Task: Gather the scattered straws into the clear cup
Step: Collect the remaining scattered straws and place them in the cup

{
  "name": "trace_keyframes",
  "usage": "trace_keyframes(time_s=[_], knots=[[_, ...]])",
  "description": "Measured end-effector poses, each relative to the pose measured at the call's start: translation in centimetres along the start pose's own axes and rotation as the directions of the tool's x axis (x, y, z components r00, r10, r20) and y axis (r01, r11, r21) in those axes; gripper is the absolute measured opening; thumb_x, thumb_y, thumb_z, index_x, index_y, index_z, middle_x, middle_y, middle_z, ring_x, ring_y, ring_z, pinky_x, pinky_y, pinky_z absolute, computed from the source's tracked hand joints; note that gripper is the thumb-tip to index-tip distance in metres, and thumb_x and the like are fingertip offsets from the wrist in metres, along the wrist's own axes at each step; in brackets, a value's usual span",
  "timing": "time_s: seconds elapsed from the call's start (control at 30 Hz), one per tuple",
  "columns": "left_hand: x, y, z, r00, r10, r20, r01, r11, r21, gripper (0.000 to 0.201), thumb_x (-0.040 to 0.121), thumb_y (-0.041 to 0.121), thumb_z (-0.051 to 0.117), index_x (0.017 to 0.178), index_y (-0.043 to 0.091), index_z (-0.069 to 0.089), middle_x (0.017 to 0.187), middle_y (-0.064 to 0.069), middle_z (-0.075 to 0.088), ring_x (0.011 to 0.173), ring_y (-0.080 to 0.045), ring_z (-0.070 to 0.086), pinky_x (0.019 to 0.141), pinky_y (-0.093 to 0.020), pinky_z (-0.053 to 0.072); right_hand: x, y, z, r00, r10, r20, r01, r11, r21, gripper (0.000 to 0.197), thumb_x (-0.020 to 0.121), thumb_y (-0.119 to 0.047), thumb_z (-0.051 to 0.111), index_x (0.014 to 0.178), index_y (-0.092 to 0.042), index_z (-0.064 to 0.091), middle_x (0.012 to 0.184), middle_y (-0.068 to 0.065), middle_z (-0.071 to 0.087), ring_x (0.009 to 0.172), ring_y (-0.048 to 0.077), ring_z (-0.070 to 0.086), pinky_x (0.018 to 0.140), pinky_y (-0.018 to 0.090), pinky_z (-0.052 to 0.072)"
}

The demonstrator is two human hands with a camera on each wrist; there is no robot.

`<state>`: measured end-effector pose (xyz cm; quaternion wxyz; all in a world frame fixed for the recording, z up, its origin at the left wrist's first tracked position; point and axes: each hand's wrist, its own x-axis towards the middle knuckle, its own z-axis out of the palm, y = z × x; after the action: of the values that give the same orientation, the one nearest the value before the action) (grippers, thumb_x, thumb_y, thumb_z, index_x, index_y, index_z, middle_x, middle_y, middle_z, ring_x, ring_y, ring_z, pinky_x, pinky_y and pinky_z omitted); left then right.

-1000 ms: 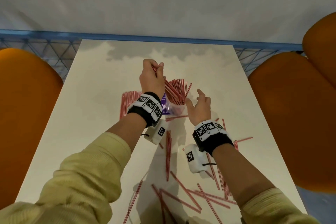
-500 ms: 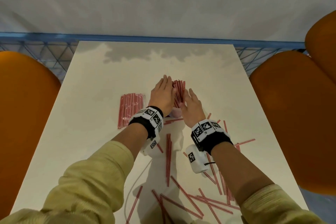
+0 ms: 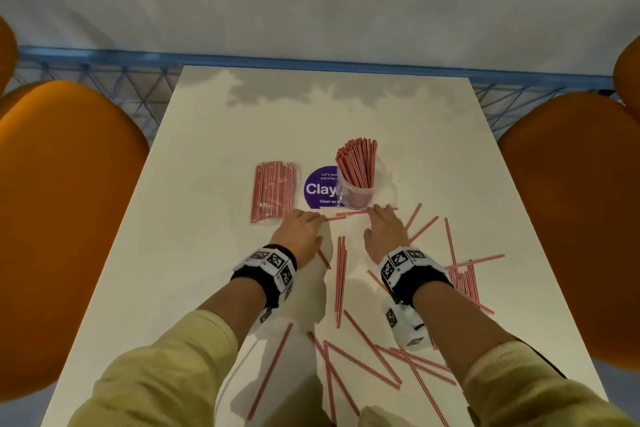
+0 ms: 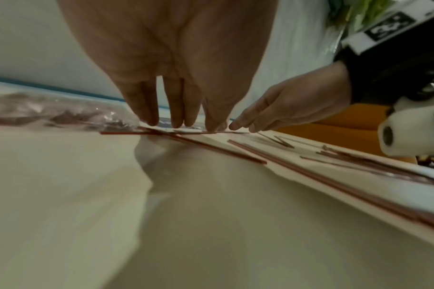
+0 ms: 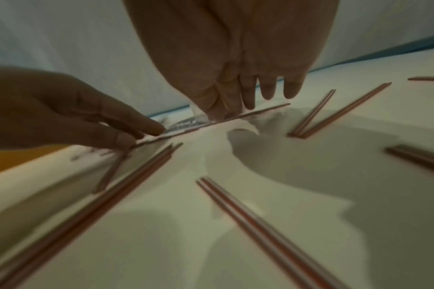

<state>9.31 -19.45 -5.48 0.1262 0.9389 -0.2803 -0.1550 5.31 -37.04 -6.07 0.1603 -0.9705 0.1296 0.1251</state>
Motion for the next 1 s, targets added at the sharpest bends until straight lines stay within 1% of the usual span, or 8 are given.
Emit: trace_keyframes(time_s=[0.1, 0.2, 0.37, 0.47, 0.63, 0.77, 0.83, 1.0], knots=[[-1.3, -0.4, 0.4, 0.999, 0.000, 0.040, -0.005, 0.992, 0.129, 0.049, 0.098, 0.019, 0.043, 0.144, 0.009, 0.034, 0.149, -0.006, 0.038, 0.134, -0.026, 0.035, 0.111, -0.033, 0.030, -0.8, 0.3, 0.2, 1.000, -0.004, 0.019, 0.006, 0.997, -0.071, 0.055, 0.095, -0.014, 0.041, 0.147, -0.009, 0.023, 0.155, 0.009, 0.025, 0.143, 0.025, 0.023, 0.119, 0.037, 0.020], [-2.5, -0.6, 0.5, 0.998, -0.017, 0.060, 0.007, 0.985, 0.171, 0.044, 0.098, 0.017, 0.043, 0.141, 0.008, 0.039, 0.141, -0.009, 0.045, 0.127, -0.026, 0.041, 0.105, -0.033, 0.037, -2.1, 0.1, 0.7, 0.999, -0.022, -0.040, 0.017, 0.992, -0.124, 0.049, 0.094, -0.014, 0.042, 0.142, -0.009, 0.035, 0.142, 0.011, 0.040, 0.127, 0.027, 0.041, 0.108, 0.035, 0.035], [-4.3, -0.3, 0.9, 0.996, -0.072, 0.042, 0.069, 0.995, 0.070, 0.043, 0.092, -0.002, 0.044, 0.134, 0.010, 0.049, 0.119, -0.012, 0.055, 0.110, -0.028, 0.054, 0.089, -0.034, 0.047, -4.4, -0.5, 1.8, 0.995, -0.067, -0.067, 0.067, 0.998, -0.012, 0.039, 0.090, 0.000, 0.045, 0.127, -0.009, 0.053, 0.126, 0.010, 0.053, 0.114, 0.025, 0.050, 0.096, 0.030, 0.043], [-5.5, -0.7, 0.9, 0.984, -0.179, 0.001, 0.178, 0.978, -0.108, 0.051, 0.089, -0.007, 0.043, 0.134, 0.014, 0.049, 0.117, -0.013, 0.059, 0.109, -0.030, 0.057, 0.091, -0.034, 0.045, -5.5, -0.4, 1.7, 0.998, -0.035, -0.042, 0.037, 0.999, 0.032, 0.037, 0.089, 0.005, 0.044, 0.121, -0.008, 0.058, 0.121, 0.011, 0.057, 0.112, 0.026, 0.055, 0.090, 0.031, 0.046], [-7.9, -1.7, 1.0, 0.955, -0.277, -0.104, 0.255, 0.949, -0.183, 0.047, 0.086, 0.009, 0.057, 0.132, 0.013, 0.051, 0.123, -0.011, 0.055, 0.116, -0.028, 0.048, 0.095, -0.033, 0.044, -7.1, 0.3, 0.8, 0.997, 0.065, -0.037, -0.062, 0.995, 0.077, 0.036, 0.090, -0.021, 0.052, 0.125, -0.010, 0.053, 0.128, 0.008, 0.051, 0.122, 0.024, 0.045, 0.096, 0.035, 0.045], [-9.6, -2.8, 0.8, 0.859, -0.498, -0.122, 0.481, 0.865, -0.142, 0.056, 0.086, 0.024, 0.061, 0.136, 0.009, 0.041, 0.134, -0.014, 0.042, 0.122, -0.032, 0.039, 0.098, -0.040, 0.042, -8.5, 0.8, 0.9, 0.984, 0.168, 0.066, -0.171, 0.984, 0.047, 0.058, 0.079, -0.034, 0.065, 0.127, -0.010, 0.045, 0.131, 0.009, 0.043, 0.121, 0.026, 0.044, 0.098, 0.036, 0.045], [-10.1, -3.2, 1.1, 0.827, -0.556, -0.081, 0.542, 0.828, -0.146, 0.047, 0.090, 0.024, 0.056, 0.132, 0.006, 0.043, 0.132, -0.015, 0.044, 0.122, -0.033, 0.040, 0.097, -0.041, 0.041, -8.8, 0.7, 1.2, 0.983, 0.161, 0.083, -0.168, 0.982, 0.087, 0.052, 0.081, -0.028, 0.065, 0.126, -0.008, 0.046, 0.128, 0.011, 0.045, 0.115, 0.027, 0.050, 0.095, 0.034, 0.045], [-10.4, -1.8, 2.5, 0.892, -0.448, -0.056, 0.429, 0.880, -0.206, 0.037, 0.091, -0.003, 0.043, 0.126, 0.005, 0.051, 0.124, -0.017, 0.053, 0.115, -0.032, 0.050, 0.093, -0.033, 0.042, -9.3, -1.0, 2.3, 0.995, 0.089, 0.047, -0.096, 0.980, 0.173, 0.034, 0.087, 0.000, 0.052, 0.121, -0.006, 0.056, 0.125, 0.012, 0.053, 0.110, 0.025, 0.057, 0.091, 0.028, 0.045]])
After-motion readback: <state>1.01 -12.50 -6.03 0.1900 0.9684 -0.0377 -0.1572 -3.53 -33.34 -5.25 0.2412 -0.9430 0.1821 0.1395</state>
